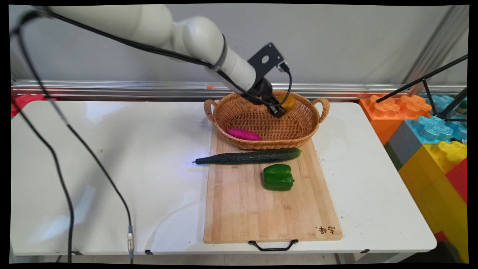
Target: Place the picked object in the vegetable basket
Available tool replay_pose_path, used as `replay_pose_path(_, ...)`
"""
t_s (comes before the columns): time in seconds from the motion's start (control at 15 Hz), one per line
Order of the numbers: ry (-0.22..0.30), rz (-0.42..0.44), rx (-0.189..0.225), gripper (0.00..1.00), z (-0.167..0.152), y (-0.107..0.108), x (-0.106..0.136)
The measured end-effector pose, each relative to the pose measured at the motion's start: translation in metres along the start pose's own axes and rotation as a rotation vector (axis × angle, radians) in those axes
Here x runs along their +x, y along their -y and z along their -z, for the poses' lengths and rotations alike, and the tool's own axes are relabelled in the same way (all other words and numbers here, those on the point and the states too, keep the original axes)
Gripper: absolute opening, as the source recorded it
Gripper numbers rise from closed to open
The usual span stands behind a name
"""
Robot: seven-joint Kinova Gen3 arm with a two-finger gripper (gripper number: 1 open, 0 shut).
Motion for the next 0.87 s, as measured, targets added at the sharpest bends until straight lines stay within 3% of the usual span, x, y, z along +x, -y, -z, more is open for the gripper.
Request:
replay_pose_path(0.27, 0.029, 0.013, 0.008, 0.00, -0.050, 0.021, -0.017)
replay_pose_path(0.6, 0.020, 0.021, 0.004, 0.00, -0.086, 0.034, -0.022)
replay_pose_path(0.67, 0.014, 0.024, 0.000, 1.00, -0.089, 0.035, -0.021)
replay_pose_path(0.87, -0.009, 0.031, -0.017, 1.00, -0.091, 0.031, -0.013)
